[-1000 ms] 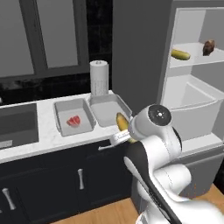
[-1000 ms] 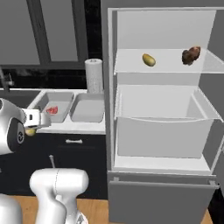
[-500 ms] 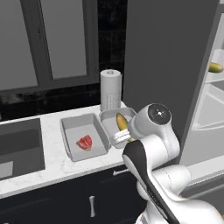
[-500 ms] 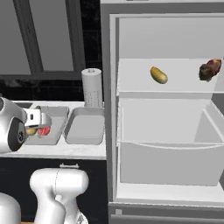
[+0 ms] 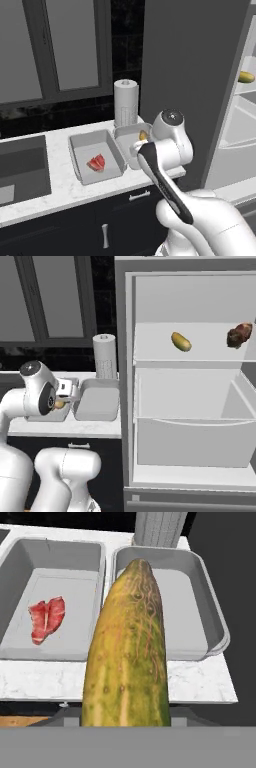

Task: Place one cucumber and one steak in each tupperware on the nearby counter, to pack two identical lunches.

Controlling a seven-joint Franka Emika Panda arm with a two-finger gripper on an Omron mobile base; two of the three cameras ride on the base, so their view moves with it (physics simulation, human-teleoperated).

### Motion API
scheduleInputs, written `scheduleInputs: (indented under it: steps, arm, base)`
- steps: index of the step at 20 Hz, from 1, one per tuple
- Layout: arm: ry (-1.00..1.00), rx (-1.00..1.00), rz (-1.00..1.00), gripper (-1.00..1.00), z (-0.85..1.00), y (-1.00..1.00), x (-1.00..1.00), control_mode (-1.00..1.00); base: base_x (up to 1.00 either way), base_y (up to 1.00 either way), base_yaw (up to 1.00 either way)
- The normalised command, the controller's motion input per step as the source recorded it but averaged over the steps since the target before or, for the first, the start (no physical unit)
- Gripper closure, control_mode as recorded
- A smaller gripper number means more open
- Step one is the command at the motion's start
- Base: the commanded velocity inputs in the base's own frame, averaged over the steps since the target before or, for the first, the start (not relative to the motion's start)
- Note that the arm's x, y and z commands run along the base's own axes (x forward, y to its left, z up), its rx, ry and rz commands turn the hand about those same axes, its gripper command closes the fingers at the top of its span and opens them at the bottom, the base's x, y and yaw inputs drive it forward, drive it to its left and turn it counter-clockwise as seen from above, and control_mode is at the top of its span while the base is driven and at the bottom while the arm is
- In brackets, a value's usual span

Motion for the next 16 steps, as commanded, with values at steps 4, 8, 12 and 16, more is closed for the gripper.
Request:
scheduleInputs:
  steps: [4, 8, 12, 16]
  arm:
    - [0.16, 0.02, -0.06, 1.00, -0.20, -0.21, 1.00, -1.00]
    - [0.11, 0.00, -0.04, 1.00, -0.30, -0.02, 1.00, -1.00]
    - [0.10, 0.00, -0.03, 1.00, -0.69, 0.00, 1.00, -1.00]
    - [0.06, 0.00, -0.02, 1.00, -0.79, 0.00, 1.00, -1.00]
  base:
    - [0.00, 0.00, 0.00]
    - [0.00, 0.00, 0.00]
    - [0.00, 0.00, 0.00]
    - [0.00, 0.00, 0.00]
